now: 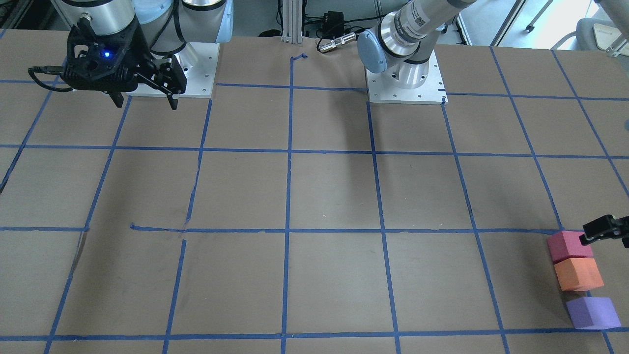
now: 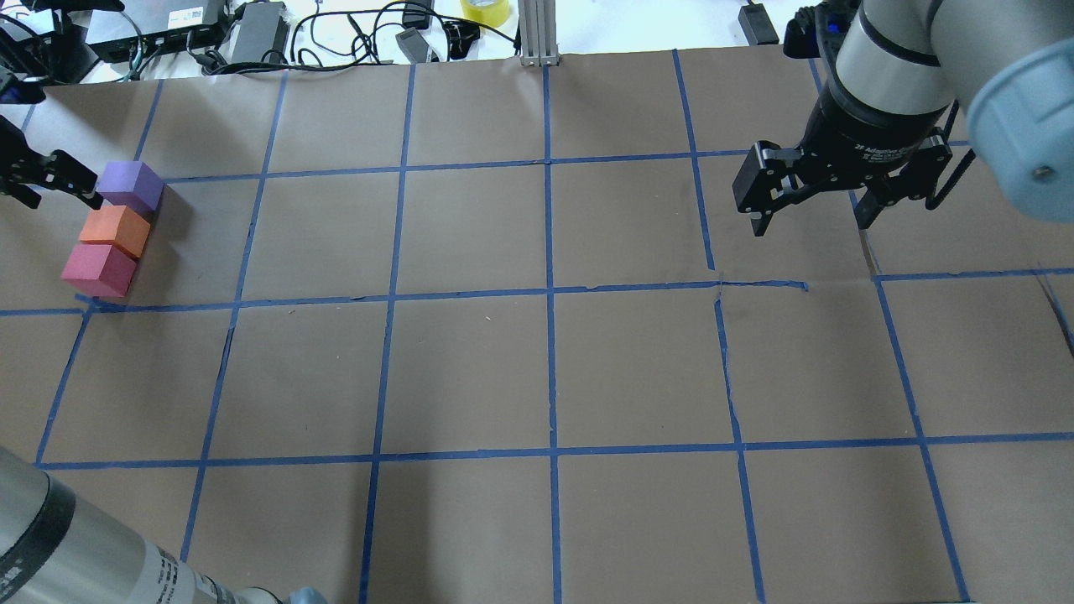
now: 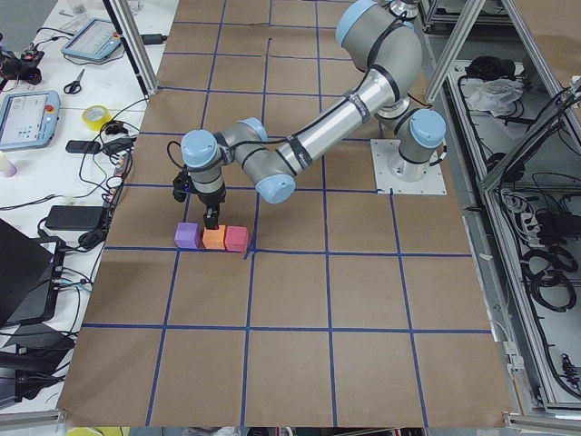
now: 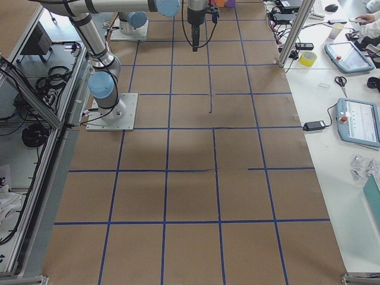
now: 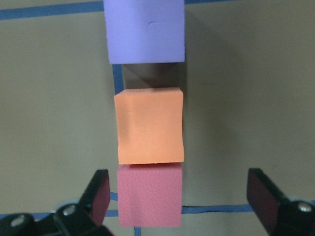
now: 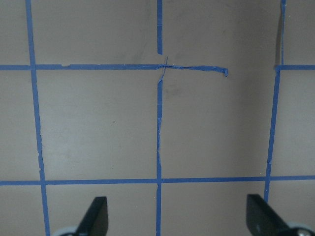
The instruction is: Arrange blocks in a line
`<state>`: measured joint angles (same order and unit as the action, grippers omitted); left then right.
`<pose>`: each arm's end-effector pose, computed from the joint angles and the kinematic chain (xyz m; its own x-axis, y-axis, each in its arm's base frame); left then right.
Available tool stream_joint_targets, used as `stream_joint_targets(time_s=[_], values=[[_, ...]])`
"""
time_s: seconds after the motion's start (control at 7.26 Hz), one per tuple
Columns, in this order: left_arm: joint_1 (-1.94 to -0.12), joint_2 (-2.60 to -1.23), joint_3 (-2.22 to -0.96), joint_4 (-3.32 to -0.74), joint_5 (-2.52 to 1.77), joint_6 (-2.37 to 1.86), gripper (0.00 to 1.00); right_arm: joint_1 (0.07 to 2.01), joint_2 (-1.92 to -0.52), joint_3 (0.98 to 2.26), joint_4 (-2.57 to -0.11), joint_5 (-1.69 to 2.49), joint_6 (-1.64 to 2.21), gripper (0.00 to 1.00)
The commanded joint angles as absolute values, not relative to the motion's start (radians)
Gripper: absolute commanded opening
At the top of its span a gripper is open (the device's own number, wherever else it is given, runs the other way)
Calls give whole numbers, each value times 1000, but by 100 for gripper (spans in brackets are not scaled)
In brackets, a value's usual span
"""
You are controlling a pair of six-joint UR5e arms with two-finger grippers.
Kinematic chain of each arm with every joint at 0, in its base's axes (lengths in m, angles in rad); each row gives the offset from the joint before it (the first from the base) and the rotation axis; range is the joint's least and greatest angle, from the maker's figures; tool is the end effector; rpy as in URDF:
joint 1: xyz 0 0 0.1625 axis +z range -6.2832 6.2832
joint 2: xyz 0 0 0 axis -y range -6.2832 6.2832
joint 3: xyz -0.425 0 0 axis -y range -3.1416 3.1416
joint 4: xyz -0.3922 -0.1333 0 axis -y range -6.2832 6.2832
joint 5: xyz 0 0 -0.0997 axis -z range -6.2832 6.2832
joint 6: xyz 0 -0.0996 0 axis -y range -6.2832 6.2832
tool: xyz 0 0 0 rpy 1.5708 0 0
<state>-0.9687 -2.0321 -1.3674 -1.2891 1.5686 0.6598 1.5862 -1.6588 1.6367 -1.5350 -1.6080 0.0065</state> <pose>0.2697 -0.6282 0.3458 -0.9983 0.0576 -0.0128 0.0578 0.9981 -0.0201 0.1366 -0.4510 0.4936 -0.9993 -0.0094 0.0373 -0.0089 0.9999 0.0135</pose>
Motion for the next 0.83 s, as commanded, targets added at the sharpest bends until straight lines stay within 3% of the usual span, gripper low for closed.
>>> stream_joint_targets(time_s=[0.0,0.69], values=[[-968,-1851,-1373,-1472,1578,661,100,1586,-1660,1637,-1534,-1609,3,100],[-1001,-1613,-1475,-1597,1525,598,100,1585,-1660,1637,-1534,-1609,3,100]])
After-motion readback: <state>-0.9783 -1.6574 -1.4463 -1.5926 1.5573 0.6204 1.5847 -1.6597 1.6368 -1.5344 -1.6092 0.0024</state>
